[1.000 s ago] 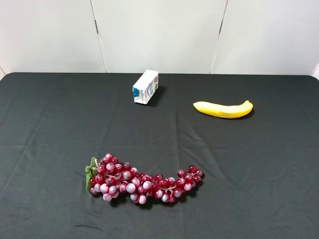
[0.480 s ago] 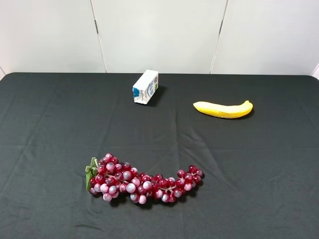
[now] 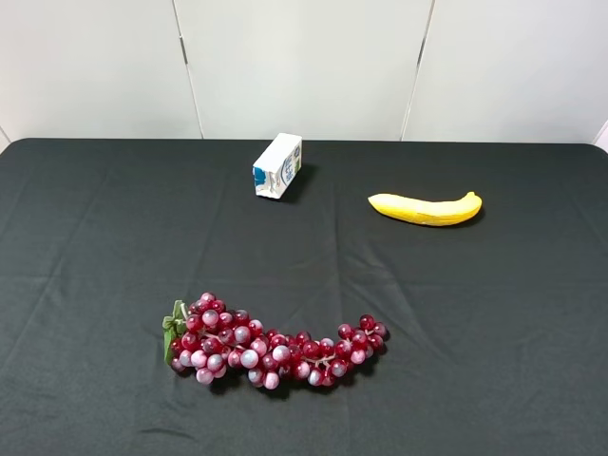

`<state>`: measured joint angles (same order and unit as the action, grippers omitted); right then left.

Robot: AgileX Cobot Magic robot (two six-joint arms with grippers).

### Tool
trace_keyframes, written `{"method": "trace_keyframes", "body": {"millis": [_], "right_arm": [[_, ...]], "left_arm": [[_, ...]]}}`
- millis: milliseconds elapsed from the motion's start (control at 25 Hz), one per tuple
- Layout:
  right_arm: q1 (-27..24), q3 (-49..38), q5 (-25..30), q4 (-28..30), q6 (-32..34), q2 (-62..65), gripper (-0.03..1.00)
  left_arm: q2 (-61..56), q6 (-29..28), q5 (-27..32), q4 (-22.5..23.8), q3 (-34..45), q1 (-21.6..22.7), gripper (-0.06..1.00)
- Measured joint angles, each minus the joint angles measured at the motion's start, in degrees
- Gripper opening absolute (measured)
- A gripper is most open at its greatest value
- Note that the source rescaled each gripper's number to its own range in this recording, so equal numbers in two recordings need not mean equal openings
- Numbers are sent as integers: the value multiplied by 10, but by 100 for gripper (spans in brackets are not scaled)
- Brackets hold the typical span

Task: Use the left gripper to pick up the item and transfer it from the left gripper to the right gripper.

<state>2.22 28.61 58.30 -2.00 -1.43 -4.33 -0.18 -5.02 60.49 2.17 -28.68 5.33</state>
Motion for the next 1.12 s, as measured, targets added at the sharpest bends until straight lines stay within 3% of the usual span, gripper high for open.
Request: {"method": "trace_keyframes", "body": {"millis": [1120], "right_arm": [[0,0,-1,1,2,46,100]], "left_arm": [[0,0,0,0,0,0,100]]}}
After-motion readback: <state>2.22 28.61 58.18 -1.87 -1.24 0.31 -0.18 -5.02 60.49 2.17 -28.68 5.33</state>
